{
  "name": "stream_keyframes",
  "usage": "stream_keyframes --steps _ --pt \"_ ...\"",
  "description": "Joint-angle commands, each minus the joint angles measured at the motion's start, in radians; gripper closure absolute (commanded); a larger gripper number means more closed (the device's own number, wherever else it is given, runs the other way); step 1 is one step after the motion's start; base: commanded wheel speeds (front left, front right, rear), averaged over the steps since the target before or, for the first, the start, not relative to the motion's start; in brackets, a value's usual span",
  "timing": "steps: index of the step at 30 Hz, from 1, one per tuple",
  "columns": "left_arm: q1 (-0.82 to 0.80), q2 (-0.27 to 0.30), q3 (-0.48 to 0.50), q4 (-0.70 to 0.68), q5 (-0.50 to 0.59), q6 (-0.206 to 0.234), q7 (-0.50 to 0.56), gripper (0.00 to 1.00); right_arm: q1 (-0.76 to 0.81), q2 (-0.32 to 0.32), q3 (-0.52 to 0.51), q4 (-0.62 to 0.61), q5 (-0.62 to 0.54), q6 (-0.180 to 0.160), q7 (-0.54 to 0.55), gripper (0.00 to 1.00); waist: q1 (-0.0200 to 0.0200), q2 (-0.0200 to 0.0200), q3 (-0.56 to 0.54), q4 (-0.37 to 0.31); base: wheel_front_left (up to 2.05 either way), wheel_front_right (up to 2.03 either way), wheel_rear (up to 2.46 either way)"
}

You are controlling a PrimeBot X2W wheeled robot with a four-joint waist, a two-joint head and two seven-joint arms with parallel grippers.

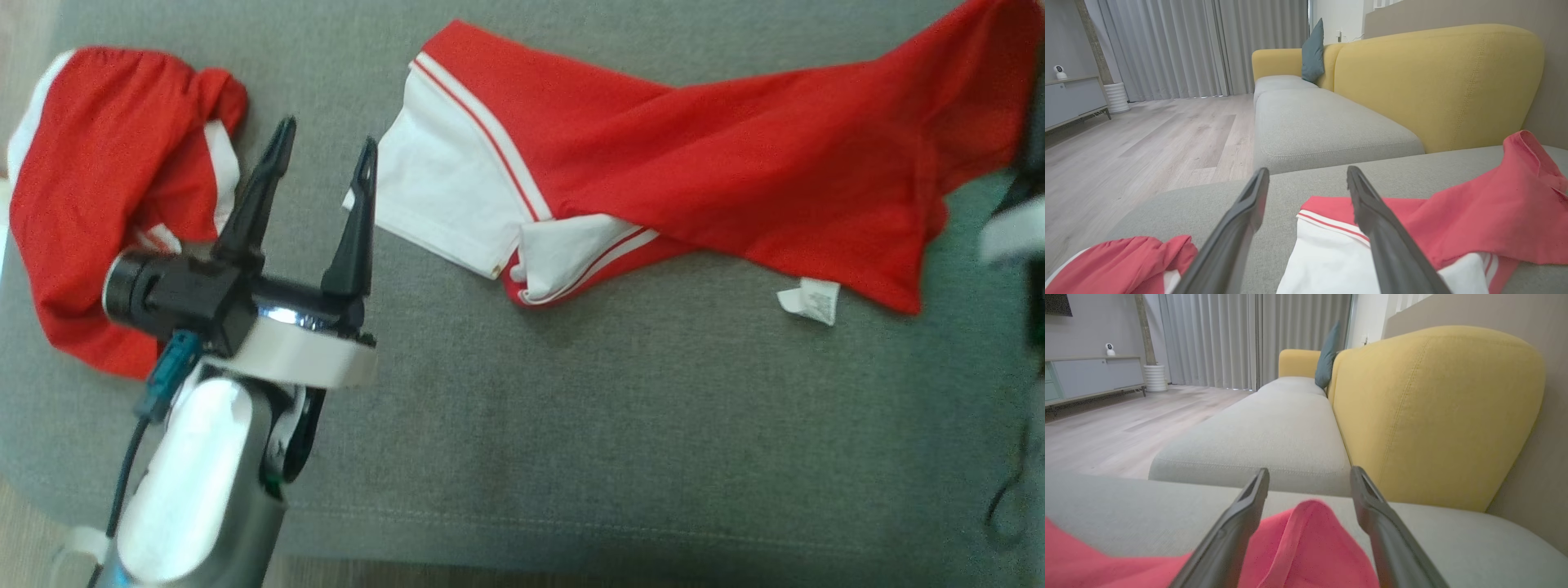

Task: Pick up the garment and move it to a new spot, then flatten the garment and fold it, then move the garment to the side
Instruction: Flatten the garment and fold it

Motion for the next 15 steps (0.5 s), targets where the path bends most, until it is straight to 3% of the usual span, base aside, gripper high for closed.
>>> stream_keyframes --steps 1,8,15 --pt "0.005 0.029 0.048 -0.024 0.006 -0.005 -0.005 0.0 0.058 0.022 0.008 -0.078 -0.014 -0.001 0.015 0.0 0.0 0.0 -0.03 -0.016 0.0 0.0 0.0" --pt "0.051 0.037 0.059 -0.014 0.008 -0.001 -0.005 0.0 0.313 0.151 0.044 -0.326 -0.034 -0.001 0.083 0.0 0.0 0.0 -0.091 -0.041 0.0 0.0 0.0" --pt "0.102 0.049 0.065 -0.004 0.003 0.009 -0.005 0.0 0.463 0.189 0.083 -0.427 -0.004 -0.001 0.122 0.0 0.0 0.0 -0.144 -0.064 0.0 0.0 0.0"
